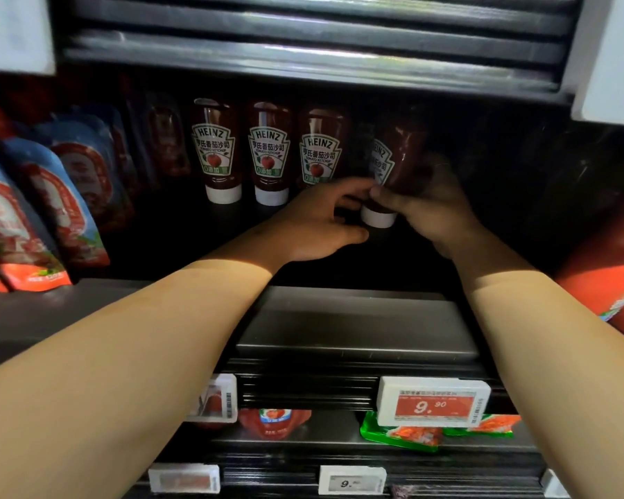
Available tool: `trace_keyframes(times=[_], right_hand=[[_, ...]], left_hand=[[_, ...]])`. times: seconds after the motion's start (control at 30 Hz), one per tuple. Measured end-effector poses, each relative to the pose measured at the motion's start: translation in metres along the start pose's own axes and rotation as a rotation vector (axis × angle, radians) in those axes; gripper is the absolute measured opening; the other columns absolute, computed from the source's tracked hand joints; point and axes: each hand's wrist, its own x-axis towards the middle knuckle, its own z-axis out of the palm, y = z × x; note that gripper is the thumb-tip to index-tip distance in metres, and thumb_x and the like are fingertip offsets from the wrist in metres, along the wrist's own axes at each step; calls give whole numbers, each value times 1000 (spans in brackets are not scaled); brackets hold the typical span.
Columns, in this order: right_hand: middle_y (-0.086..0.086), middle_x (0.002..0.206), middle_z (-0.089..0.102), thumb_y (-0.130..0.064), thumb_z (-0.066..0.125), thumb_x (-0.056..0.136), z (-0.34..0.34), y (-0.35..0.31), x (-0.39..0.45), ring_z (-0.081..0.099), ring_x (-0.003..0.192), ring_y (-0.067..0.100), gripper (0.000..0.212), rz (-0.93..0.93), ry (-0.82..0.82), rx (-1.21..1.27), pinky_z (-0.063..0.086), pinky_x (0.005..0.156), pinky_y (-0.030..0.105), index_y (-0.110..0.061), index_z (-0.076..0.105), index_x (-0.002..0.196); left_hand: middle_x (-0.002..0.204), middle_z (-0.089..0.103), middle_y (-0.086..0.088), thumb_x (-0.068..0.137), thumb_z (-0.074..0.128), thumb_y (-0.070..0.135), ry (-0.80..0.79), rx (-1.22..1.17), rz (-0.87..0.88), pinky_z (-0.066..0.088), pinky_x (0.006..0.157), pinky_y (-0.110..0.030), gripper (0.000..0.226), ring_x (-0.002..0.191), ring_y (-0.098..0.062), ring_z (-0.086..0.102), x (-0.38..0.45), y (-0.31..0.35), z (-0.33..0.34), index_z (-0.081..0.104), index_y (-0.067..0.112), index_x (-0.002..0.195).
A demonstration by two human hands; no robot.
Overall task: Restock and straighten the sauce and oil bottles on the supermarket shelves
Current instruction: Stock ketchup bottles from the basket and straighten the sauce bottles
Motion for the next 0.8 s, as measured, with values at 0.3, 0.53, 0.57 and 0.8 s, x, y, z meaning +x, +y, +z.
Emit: trace_keyframes(times=[0.3, 0.53, 0.57, 0.8], right_hand=[[-3, 117, 72, -12, 80, 82, 6, 11, 15, 70, 109, 14, 48, 46, 69, 80, 55, 100, 45, -32, 56, 119], [8, 123, 70, -17, 89, 74, 17, 19, 14, 67, 112, 23, 63, -85, 143, -203, 54, 100, 45, -16, 57, 129], [7, 125, 69, -18, 88, 75, 20, 20, 14, 67, 113, 23, 62, -80, 147, -220, 53, 101, 44, -15, 58, 129], [10, 146, 54, -63, 87, 62, 53, 5, 16, 53, 134, 25, 118, -18, 147, -414, 46, 110, 37, -12, 30, 153]], left_hand=[[148, 47, -14, 73, 77, 46, 1066, 390, -249, 26, 114, -22, 85, 139, -29, 39, -15, -6, -66, 45, 14, 145], [168, 6, -17, 54, 92, 61, 868, 150, -563, 18, 123, -39, 153, 155, -32, 9, -12, -26, -67, -3, 9, 161], [168, 8, -17, 51, 93, 61, 861, 123, -571, 20, 122, -40, 155, 155, -32, 11, -10, -28, -64, -3, 10, 161], [165, 17, -18, 52, 94, 57, 902, 112, -608, 26, 120, -42, 149, 153, -34, 17, -4, -37, -58, 3, 8, 161]])
